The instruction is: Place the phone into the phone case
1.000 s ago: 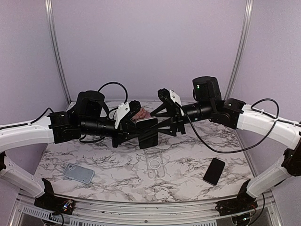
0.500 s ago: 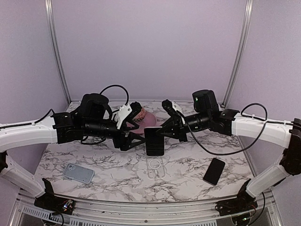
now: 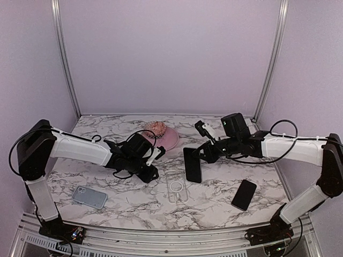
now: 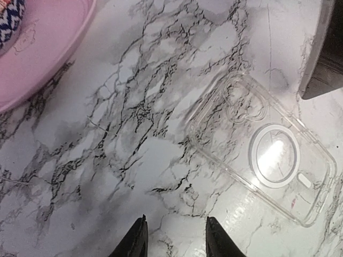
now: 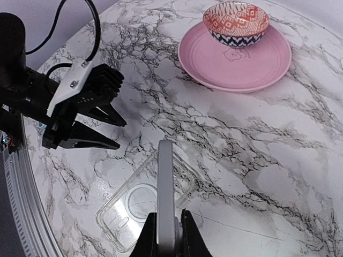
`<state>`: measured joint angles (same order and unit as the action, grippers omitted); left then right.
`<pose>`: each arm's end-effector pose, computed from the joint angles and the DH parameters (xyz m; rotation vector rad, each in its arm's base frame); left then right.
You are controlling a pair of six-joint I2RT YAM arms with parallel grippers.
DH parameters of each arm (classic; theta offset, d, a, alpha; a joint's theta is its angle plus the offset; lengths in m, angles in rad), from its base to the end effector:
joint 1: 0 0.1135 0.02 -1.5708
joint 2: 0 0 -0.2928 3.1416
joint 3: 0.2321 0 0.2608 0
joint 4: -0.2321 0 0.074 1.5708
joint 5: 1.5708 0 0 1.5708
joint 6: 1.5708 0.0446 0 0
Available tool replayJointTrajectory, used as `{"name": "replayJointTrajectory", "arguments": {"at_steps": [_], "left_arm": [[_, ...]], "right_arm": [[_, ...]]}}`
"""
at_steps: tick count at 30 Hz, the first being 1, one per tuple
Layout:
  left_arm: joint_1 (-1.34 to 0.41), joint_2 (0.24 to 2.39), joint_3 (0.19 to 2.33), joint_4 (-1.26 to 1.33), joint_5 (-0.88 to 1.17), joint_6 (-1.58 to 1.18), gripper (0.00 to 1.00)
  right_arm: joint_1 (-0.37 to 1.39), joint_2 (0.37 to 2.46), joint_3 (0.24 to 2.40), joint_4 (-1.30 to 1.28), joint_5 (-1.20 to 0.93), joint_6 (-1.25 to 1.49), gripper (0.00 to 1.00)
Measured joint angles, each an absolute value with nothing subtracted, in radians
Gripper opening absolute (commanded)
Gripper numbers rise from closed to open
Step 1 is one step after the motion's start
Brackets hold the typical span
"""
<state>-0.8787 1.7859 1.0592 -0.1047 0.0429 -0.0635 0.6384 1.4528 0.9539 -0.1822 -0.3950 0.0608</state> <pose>0.2486 -0.3030 0.1882 0.9935 2.2493 -0.4795 0.2520 0.2084 0.2630 -0.8686 2.1502 0.8110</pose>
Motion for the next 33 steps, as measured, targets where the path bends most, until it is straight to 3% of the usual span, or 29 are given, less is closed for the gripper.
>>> {"name": "replayJointTrajectory", "arguments": {"at_steps": [11,33], "left_arm": [[-0.906,1.98,1.197,-0.102,0.095,-0.059,0.28],[-0.928,1.901,1.103,-0.132,0.15,-0.029,0.27]], "right_arm": [[0.651,1.423,0.816,-0.112,-0.409,0.199,0.0],[0.684,1.401,0.801,-0.084,-0.241,0.263,0.0]]}}
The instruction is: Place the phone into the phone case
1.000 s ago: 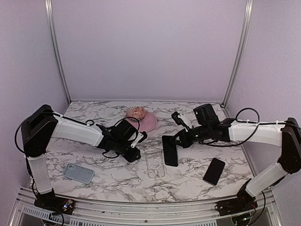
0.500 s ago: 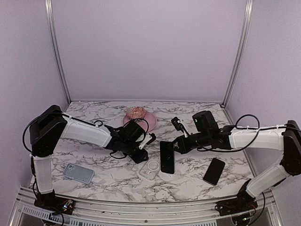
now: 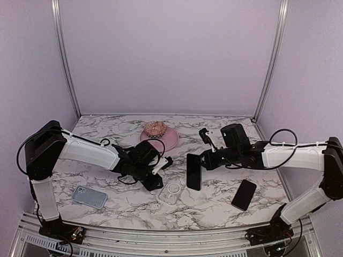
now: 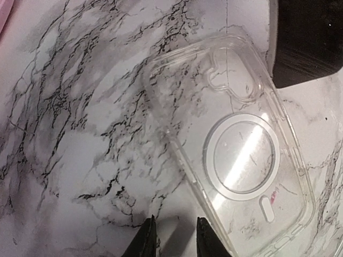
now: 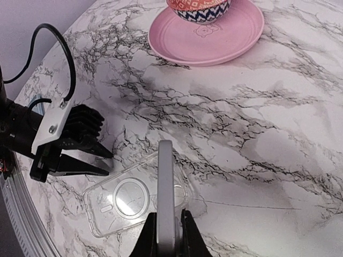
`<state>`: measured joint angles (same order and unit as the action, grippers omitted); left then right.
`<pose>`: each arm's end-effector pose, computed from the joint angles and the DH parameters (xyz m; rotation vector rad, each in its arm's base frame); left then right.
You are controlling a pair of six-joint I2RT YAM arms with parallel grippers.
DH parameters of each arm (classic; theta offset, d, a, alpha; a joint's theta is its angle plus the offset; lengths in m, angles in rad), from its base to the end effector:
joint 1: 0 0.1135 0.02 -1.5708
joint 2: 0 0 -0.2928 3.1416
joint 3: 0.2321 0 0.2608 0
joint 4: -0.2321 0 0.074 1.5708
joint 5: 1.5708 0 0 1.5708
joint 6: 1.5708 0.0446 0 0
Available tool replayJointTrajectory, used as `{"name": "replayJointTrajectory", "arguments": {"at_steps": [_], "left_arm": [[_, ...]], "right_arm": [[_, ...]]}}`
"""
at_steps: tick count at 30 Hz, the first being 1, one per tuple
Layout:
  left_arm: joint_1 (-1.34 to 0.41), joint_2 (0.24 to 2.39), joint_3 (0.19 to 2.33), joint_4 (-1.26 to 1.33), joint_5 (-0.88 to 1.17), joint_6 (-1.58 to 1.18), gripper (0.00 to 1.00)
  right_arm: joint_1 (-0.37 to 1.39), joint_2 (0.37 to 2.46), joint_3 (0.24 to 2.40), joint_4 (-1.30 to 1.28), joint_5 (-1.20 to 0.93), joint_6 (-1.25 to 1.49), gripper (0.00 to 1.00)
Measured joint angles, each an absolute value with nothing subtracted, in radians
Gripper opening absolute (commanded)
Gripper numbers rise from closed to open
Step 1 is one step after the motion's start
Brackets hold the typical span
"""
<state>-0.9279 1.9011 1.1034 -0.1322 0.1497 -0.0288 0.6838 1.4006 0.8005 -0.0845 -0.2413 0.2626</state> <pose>0.2379 -0.3287 0.1560 1.1799 2.2975 -0.5664 0.2294 0.2007 0.2341 -0.6225 2.2665 0.7607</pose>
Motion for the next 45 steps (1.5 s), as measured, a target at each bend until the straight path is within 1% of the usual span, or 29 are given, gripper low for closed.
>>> {"name": "replayJointTrajectory", "arguments": {"at_steps": [8,13,17,20,22,26,27,28,30,32,34,36,39,45], "left_arm": [[-0.981,1.898,1.104,-0.145,0.236,-0.003,0.27],[-0.991,1.905,1.12,-0.155,0.225,0.001,0.3],[-0.987,1.9,1.12,-0.163,0.207,-0.001,0.31],[-0.981,1.856,1.106,-0.167,0.183,-0.018,0.35],[-0.973,1.794,1.082,-0.167,0.166,-0.034,0.39],[-0.937,1.649,1.006,-0.127,0.139,-0.075,0.43],[-0.923,1.609,0.967,-0.089,0.131,-0.091,0.44],[-0.913,1.571,0.925,-0.051,0.123,-0.105,0.46],[-0.894,1.494,0.827,0.038,0.102,-0.13,0.5],[-0.885,1.419,0.719,0.143,0.081,-0.149,0.5],[-0.885,1.357,0.632,0.237,0.061,-0.159,0.5],[-0.885,1.32,0.576,0.317,0.045,-0.165,0.5],[-0.885,1.287,0.519,0.436,0.033,-0.169,0.5],[-0.885,1.299,0.491,0.574,0.053,-0.168,0.49]], "right_arm": [[0.683,1.458,0.841,-0.037,-0.199,0.262,0.0],[0.683,1.452,0.841,-0.044,-0.199,0.253,0.0],[0.68,1.405,0.841,-0.094,-0.223,0.185,0.0],[0.68,1.331,0.841,-0.106,-0.297,0.103,0.0],[0.68,1.28,0.841,-0.079,-0.389,0.055,0.0],[0.681,1.226,0.841,0.058,-0.602,-0.033,0.0],[0.68,1.229,0.841,0.091,-0.648,-0.056,0.02],[0.68,1.237,0.841,0.122,-0.691,-0.08,0.04],[0.679,1.28,0.835,0.207,-0.808,-0.132,0.04],[0.679,1.347,0.822,0.299,-0.902,-0.147,0.02],[0.679,1.431,0.82,0.356,-0.944,-0.138,0.03],[0.678,1.493,0.82,0.381,-0.947,-0.131,0.01],[0.678,1.571,0.822,0.379,-0.94,-0.133,0.0],[0.678,1.666,0.864,0.269,-0.972,-0.163,0.0]]}}
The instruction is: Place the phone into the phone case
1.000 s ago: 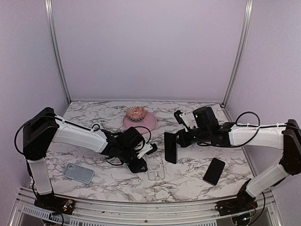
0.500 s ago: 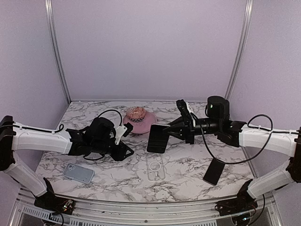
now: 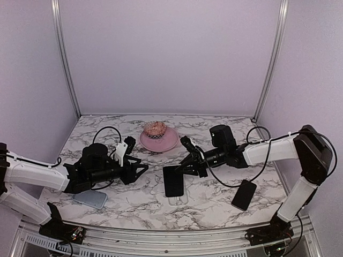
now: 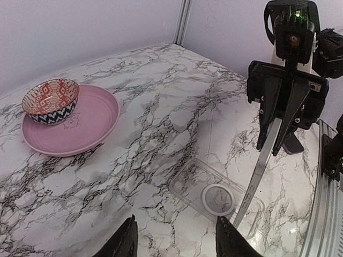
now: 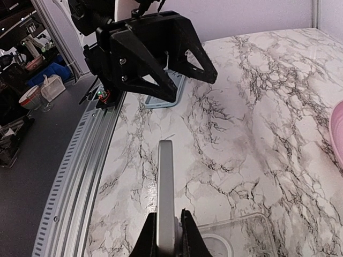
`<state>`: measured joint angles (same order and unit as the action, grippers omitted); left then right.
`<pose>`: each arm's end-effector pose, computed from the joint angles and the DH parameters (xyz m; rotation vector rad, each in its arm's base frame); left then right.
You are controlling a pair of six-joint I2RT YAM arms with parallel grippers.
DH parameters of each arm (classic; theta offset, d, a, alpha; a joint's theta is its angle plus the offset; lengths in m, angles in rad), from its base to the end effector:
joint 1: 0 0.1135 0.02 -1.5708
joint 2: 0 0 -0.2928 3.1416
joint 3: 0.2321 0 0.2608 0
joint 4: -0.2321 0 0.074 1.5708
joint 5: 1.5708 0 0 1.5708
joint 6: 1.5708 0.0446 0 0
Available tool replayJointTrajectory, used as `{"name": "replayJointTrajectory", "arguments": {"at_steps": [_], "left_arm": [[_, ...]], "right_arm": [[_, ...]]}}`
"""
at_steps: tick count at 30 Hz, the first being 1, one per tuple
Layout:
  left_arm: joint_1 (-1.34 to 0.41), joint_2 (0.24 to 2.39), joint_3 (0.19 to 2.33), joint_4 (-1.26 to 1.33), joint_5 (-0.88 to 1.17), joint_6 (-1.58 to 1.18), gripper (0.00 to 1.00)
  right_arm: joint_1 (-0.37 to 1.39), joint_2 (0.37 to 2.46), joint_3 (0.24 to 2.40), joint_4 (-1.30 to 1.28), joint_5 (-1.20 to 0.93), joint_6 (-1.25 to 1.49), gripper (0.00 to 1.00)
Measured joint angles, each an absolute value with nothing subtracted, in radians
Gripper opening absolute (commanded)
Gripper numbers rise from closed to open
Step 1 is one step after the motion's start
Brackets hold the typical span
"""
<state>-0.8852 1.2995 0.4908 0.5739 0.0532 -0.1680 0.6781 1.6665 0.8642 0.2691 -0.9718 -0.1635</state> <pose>0.1726 -0.2147 0.2258 0.6959 1.7444 -0.7878 0.2517 0.2501 0.2138 -1.3794 1.5930 1.3236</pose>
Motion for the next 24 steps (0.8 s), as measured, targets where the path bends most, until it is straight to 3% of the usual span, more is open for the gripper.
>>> {"name": "replayJointTrajectory", "arguments": {"at_steps": [9,24], "left_arm": [[-0.902,1.389,0.521,0.603,0.13,-0.149,0.48],[-0.925,1.416,0.539,0.61,0.141,-0.144,0.48]], "right_arm": [[0.667,1.668,0.867,0.157,-0.998,-0.222,0.0],[0.657,1.681,0.812,0.243,-1.034,-0.145,0.0]]}}
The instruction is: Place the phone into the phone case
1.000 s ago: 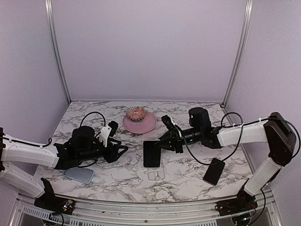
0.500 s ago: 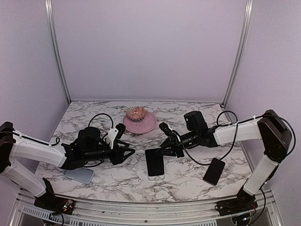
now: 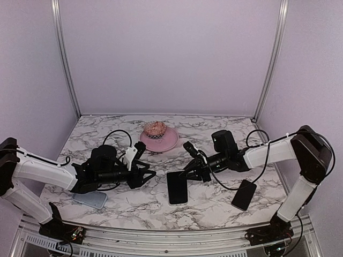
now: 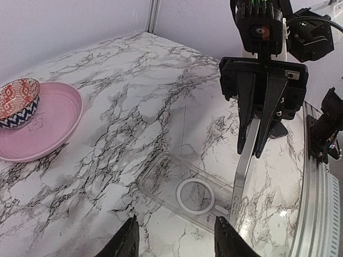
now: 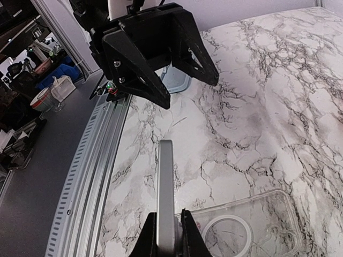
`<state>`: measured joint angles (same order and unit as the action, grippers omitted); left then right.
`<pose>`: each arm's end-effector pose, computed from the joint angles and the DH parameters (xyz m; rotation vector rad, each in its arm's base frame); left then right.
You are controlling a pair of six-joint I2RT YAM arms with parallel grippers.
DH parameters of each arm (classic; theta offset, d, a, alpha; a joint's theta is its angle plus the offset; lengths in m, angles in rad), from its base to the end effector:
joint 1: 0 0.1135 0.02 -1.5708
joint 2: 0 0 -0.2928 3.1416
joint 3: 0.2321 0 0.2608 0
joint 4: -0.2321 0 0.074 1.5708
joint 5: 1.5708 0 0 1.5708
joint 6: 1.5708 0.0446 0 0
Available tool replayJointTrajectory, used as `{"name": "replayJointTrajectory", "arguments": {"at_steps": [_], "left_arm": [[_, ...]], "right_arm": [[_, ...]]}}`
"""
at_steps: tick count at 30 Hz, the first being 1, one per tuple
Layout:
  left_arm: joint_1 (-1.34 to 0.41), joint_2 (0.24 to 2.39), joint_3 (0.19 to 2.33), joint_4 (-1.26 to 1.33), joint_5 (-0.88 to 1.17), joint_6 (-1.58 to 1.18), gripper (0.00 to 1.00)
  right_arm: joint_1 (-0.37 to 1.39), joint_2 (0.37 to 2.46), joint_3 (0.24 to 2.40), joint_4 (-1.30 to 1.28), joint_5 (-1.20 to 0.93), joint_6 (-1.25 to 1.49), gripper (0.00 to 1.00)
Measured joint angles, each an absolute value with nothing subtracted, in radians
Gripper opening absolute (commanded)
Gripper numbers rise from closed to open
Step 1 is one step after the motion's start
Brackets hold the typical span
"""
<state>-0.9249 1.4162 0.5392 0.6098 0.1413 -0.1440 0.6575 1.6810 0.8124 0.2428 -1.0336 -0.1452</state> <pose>0.1739 -0.2412 0.2148 0.8286 1.7400 -0.8652 0.2460 0.2384 0.1928 -1.3719 1.6826 1.4162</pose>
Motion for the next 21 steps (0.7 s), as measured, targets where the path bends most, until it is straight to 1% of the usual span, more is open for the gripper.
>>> {"name": "replayJointTrajectory", "arguments": {"at_steps": [4,6,7,8,12,21], "left_arm": [[-0.926,1.427,0.54,0.61,0.141,-0.141,0.48],[-0.929,1.427,0.54,0.61,0.141,-0.138,0.48],[-0.929,1.427,0.54,0.611,0.141,-0.138,0.48],[-0.929,1.427,0.54,0.611,0.141,-0.138,0.48],[-0.931,1.428,0.54,0.613,0.141,-0.138,0.48],[-0.933,1.445,0.54,0.621,0.138,-0.137,0.48]], "right_arm": [[0.655,1.681,0.779,0.318,-1.035,-0.093,0.0],[0.65,1.683,0.764,0.355,-1.035,-0.07,0.06],[0.649,1.683,0.762,0.361,-1.035,-0.066,0.12],[0.647,1.687,0.76,0.373,-1.036,-0.056,0.17],[0.639,1.712,0.76,0.403,-1.043,-0.035,0.3],[0.623,1.765,0.776,0.379,-0.995,-0.084,0.45]]}}
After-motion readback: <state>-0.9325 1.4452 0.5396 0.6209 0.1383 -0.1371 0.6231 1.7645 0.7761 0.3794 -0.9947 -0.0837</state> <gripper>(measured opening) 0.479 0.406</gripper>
